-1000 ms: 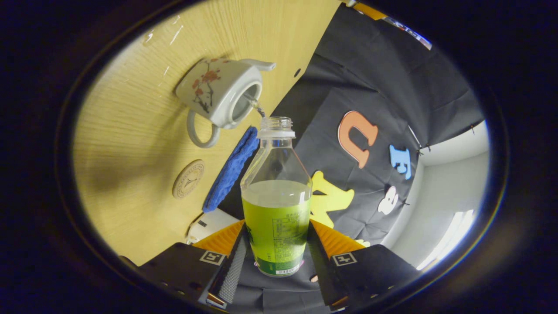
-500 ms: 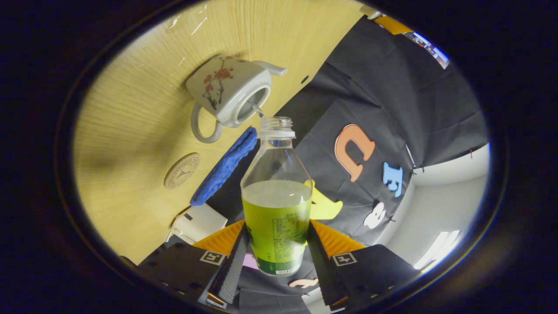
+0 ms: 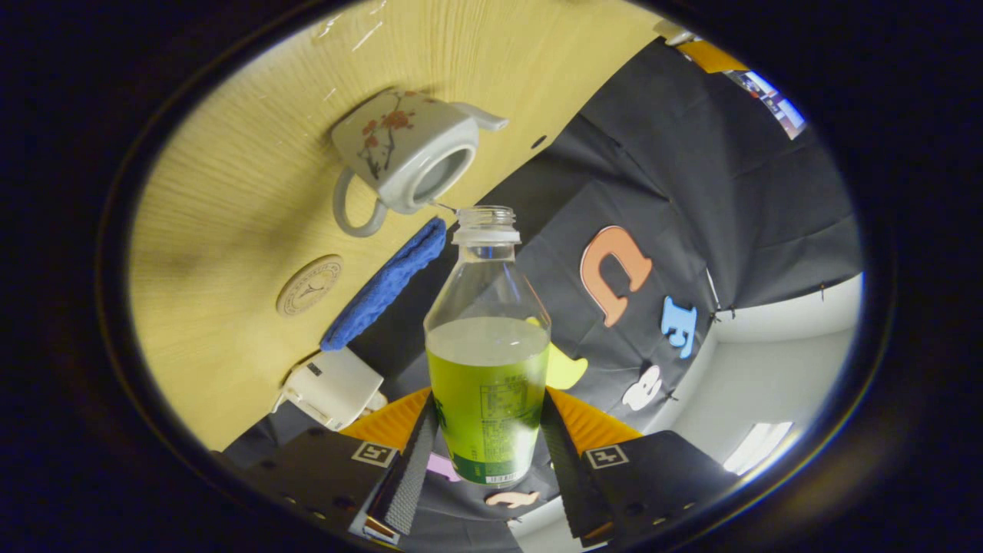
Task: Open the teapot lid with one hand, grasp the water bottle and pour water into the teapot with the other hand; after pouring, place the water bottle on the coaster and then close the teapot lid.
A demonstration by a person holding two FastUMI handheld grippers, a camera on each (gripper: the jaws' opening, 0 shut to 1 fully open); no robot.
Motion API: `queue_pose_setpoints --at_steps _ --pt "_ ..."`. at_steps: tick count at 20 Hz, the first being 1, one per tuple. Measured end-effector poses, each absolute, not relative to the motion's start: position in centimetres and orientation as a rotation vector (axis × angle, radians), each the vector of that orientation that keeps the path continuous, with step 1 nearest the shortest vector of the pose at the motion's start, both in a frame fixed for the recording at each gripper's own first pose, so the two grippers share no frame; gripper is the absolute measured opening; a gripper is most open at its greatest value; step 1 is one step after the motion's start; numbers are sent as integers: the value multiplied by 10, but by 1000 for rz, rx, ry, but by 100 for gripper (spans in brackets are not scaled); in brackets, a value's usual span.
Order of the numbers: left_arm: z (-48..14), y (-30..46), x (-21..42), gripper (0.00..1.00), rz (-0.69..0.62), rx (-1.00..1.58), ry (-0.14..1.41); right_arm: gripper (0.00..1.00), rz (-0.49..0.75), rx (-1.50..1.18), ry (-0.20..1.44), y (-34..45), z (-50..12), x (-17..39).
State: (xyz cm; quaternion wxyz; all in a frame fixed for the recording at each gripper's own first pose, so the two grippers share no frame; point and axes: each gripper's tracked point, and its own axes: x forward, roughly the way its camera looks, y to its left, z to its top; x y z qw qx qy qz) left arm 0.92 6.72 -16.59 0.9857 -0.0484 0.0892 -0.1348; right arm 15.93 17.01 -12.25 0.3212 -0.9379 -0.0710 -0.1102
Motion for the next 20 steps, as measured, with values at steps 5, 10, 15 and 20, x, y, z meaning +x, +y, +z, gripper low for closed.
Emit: queue_pose_setpoints --at_steps 5,10,15,20 --pt "-165 63 7 4 -285 -102 176 75 -296 -2469 -199 171 -121 158" --pt "-166 59 7 4 -294 -110 186 75 -286 -2377 -233 172 -122 161" --pt "-158 53 8 4 -306 -139 179 75 -249 -2033 -261 154 -129 168" --pt "-153 46 19 4 -287 -150 184 74 -233 -1596 -232 118 -132 171"
